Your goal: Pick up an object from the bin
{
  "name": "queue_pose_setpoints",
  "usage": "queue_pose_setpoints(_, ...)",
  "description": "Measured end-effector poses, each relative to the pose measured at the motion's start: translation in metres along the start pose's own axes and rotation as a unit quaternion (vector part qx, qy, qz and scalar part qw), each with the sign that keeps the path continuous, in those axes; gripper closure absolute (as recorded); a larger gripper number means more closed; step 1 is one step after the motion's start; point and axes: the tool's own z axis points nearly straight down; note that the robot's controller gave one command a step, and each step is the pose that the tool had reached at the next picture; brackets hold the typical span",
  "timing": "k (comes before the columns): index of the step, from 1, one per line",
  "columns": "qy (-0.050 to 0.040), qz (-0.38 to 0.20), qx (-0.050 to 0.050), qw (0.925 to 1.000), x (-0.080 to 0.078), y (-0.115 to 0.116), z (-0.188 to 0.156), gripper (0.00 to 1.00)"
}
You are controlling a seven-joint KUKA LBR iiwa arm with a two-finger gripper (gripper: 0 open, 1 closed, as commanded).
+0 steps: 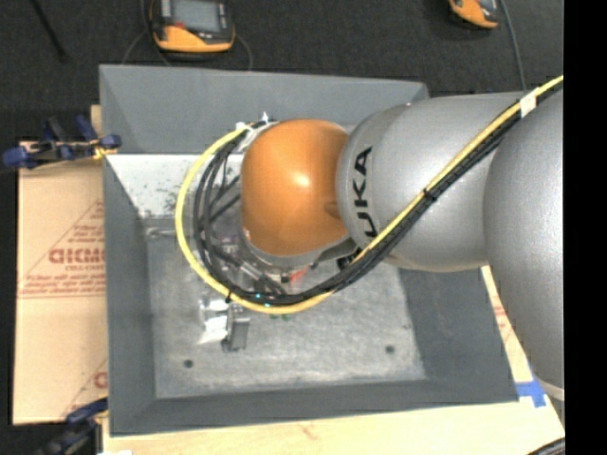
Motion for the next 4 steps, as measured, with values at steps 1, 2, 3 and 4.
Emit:
queue_pose_setpoints(1, -0.0014, -0.042, 0.001, 0.9991, -0.030, -0.017, 0.117, 0.00)
queue_pose_setpoints(2, -0.0021, -0.040, 0.000, 0.9992, -0.030, -0.015, 0.112, 1.00)
queue_pose_setpoints(3, -0.0047, -0.047, 0.000, 0.9989, -0.003, -0.010, 0.027, 1.00)
queue_pose_setpoints(4, -0.0006, -0.049, 0.000, 0.9988, 0.048, -0.010, -0.005, 1.00)
